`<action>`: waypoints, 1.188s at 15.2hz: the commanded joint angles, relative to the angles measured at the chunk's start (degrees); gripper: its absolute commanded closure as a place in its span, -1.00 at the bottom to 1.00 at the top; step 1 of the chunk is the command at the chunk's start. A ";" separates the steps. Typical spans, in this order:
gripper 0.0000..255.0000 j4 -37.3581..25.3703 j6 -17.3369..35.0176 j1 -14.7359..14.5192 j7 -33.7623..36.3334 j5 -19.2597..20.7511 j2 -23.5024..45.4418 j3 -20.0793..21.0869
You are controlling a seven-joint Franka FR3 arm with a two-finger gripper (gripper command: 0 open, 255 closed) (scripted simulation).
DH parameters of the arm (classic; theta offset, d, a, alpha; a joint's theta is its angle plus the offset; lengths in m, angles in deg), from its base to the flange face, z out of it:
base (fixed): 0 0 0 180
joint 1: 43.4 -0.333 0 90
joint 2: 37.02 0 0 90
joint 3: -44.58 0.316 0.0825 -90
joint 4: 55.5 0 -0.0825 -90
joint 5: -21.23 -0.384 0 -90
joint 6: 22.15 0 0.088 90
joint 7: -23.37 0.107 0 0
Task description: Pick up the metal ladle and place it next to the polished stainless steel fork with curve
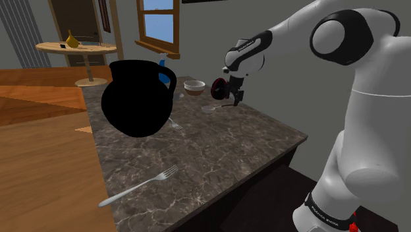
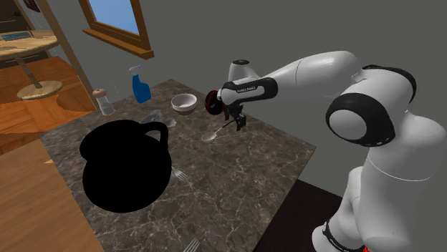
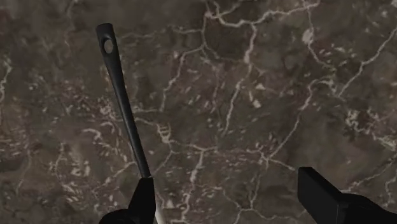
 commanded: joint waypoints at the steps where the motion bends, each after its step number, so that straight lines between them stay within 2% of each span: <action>1: -1.00 -4.39 0.10 1.51 -5.95 -3.30 4.45 1.57; 4: -1.00 -11.05 -0.16 3.96 -13.02 -6.77 10.35 4.42; 12: -1.00 -10.28 3.90 4.98 -14.55 -9.08 13.99 5.87; 18: -1.00 -10.28 3.90 4.99 -14.55 -9.08 13.99 5.88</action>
